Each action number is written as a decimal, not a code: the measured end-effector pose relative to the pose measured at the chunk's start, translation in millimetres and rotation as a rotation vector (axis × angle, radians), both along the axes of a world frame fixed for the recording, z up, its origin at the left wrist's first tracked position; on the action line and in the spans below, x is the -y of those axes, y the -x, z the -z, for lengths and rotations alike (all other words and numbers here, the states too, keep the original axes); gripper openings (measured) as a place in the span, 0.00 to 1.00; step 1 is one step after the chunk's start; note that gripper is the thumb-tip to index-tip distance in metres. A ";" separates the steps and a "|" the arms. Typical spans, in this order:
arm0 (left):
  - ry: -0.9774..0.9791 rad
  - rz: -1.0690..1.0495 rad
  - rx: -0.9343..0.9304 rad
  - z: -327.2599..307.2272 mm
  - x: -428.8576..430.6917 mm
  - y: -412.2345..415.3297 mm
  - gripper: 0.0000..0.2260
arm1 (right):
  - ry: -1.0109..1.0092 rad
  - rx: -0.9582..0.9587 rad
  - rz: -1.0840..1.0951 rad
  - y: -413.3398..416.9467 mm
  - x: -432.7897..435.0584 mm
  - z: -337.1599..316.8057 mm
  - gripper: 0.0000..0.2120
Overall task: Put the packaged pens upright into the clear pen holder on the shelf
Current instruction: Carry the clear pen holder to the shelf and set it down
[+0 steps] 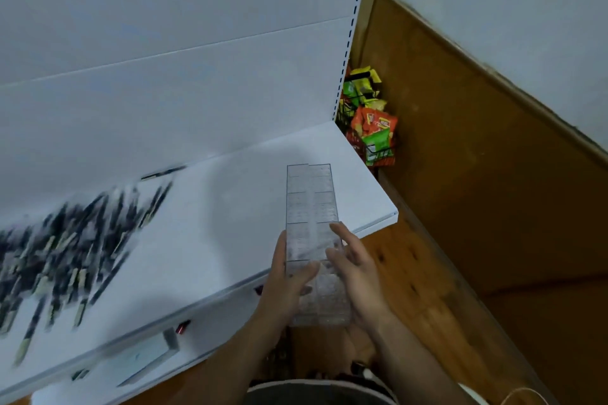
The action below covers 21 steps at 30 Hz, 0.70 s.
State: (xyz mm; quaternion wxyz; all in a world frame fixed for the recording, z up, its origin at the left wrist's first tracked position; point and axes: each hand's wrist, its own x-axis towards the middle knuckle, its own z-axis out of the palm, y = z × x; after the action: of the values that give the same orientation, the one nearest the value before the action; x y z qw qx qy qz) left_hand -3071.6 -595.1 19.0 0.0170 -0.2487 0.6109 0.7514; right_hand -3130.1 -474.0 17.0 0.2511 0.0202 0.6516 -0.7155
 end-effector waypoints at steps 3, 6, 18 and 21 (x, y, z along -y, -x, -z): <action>0.039 0.044 -0.016 5.7 18.4 29.7 0.22 | 0.021 0.067 0.029 27.6 17.2 5.7 0.22; 0.049 0.041 0.030 13.7 31.5 51.8 0.19 | -0.030 0.084 0.030 47.9 29.3 13.1 0.26; 0.192 0.156 0.143 60.2 84.4 140.3 0.32 | -0.200 0.010 -0.129 137.2 69.7 66.4 0.27; 0.269 0.200 0.144 62.9 99.6 152.9 0.32 | -0.231 0.051 -0.133 142.8 70.2 74.8 0.28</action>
State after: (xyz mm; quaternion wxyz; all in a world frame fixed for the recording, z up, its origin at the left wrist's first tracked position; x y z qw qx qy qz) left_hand -3224.4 -694.7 -43.8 0.1019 -0.2399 0.7249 0.6376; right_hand -3272.9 -544.2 -57.8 0.3106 0.0237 0.7231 -0.6165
